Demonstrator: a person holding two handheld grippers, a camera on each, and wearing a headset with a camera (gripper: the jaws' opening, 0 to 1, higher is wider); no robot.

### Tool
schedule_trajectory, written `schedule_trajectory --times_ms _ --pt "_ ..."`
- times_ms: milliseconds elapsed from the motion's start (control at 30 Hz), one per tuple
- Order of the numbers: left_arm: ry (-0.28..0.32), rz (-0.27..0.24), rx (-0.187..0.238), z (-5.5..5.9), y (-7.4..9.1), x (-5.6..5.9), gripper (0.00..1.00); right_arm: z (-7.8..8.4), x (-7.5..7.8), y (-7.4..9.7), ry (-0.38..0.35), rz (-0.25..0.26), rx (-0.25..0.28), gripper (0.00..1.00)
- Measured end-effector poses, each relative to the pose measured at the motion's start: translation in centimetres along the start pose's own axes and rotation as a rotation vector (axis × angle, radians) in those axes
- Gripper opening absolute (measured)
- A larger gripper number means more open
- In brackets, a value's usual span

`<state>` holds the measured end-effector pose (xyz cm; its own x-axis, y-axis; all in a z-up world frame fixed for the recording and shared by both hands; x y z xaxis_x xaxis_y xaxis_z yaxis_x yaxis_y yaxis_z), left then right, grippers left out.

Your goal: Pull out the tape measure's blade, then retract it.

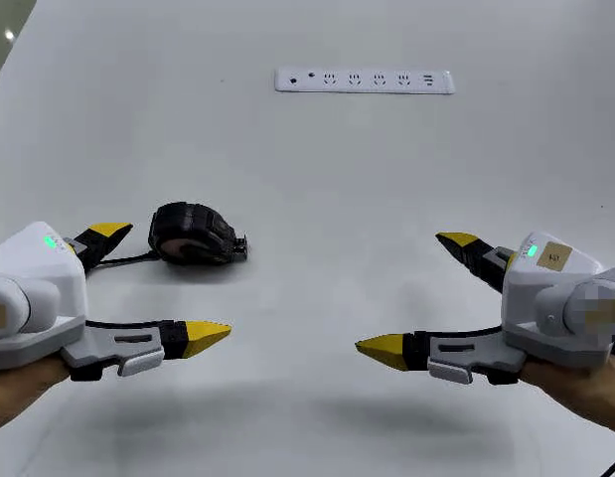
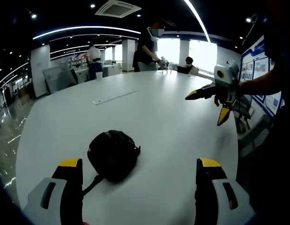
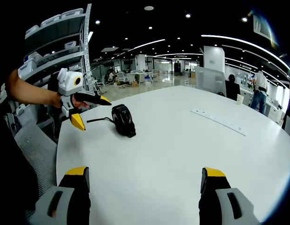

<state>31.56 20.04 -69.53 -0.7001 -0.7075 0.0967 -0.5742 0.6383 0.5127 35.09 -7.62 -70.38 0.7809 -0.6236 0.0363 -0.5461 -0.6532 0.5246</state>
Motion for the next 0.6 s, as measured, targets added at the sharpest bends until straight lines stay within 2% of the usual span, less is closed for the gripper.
schedule_trajectory --times_ms 433,600 --pt "-0.024 0.029 -0.026 -0.2 -0.6 -2.3 0.99 -0.1 0.7 -1.9 0.042 -0.047 -0.021 0.99" --pt "-0.035 0.041 -0.043 -0.1 -0.7 -3.1 0.99 -0.3 0.6 -2.6 0.055 -0.087 -0.03 0.99"
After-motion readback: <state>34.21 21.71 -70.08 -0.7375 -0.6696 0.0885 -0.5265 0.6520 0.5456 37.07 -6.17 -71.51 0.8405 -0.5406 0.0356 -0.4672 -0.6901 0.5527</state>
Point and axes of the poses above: the centre of the closed fingertips' face, and the gripper's own axes: y roughly backward along the fingers, x roughly to its right, z roughly out of its underside, the point moved 6 cm from there along y, roughly backward along the fingers, and after that the axes turned 10 degrees about z, right-handed, at the moved point
